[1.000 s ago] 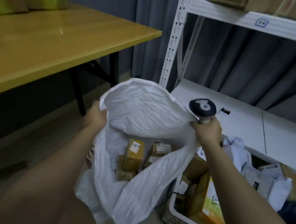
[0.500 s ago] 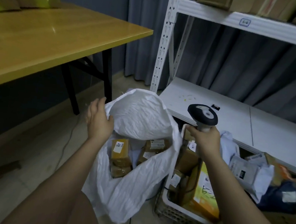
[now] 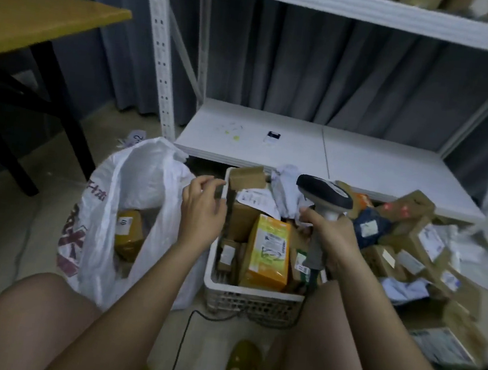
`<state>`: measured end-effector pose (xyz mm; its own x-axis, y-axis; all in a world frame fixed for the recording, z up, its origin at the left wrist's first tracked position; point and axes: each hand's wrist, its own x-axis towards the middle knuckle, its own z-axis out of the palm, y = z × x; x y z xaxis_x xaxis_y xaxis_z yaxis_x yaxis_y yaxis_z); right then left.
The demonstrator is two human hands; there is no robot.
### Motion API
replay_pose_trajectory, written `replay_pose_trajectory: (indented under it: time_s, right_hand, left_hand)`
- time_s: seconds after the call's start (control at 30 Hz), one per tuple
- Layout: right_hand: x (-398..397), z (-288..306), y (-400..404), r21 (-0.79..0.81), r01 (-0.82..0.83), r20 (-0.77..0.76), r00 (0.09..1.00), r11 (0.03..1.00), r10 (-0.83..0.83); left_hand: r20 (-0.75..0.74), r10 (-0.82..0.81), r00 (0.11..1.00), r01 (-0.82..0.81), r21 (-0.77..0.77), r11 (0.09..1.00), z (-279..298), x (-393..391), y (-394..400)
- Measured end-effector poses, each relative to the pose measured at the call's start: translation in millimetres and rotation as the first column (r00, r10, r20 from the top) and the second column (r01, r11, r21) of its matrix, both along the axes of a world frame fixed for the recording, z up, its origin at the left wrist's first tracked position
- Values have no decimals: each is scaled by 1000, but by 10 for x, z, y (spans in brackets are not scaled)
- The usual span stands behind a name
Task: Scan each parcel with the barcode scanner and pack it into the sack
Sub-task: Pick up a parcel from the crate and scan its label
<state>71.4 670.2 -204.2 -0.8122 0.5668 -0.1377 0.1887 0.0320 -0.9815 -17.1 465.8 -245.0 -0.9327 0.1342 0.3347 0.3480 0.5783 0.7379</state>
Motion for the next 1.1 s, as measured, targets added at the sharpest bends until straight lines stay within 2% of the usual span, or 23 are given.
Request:
replay_pose_trajectory:
  time_s: [0.17, 0.27, 0.4, 0.47, 0.57, 0.67, 0.83, 1.1]
  right_hand:
    - [217, -206, 296, -50, 60, -30, 998, 997, -62]
    - [190, -412, 424, -61, 101, 2, 995, 993, -101]
    - [72, -644, 553, -106, 120, 25, 993, 987, -118]
    - [9, -742, 616, -115, 114, 34, 993, 987, -111]
    - [-77, -836, 692, -137, 109, 47, 993, 985, -104]
    - [-149, -897, 739, -163, 106, 57, 994, 981, -98]
    - [-208, -965, 776, -216, 107, 64, 993, 971, -95]
    - [-177, -1038, 793, -235, 124, 84, 991, 964, -107]
  left_hand:
    - [198, -73, 978, 88, -70, 994, -387, 79, 665]
    - [344, -66, 936, 134, -179, 975, -700, 95, 1007]
    - [585, 1, 811, 170, -238, 956, -1158, 155, 1336]
    - [653, 56, 755, 170, -277, 946, -1334, 223, 1442]
    - [682, 102, 725, 170, -320, 932, -1464, 311, 1561]
    - [664, 123, 738, 145, -334, 932, -1588, 282, 1634]
    - [676, 183, 714, 206, -453, 867, -1737, 199, 1708]
    - [694, 153, 704, 232, -429, 873, -1673, 52, 1553]
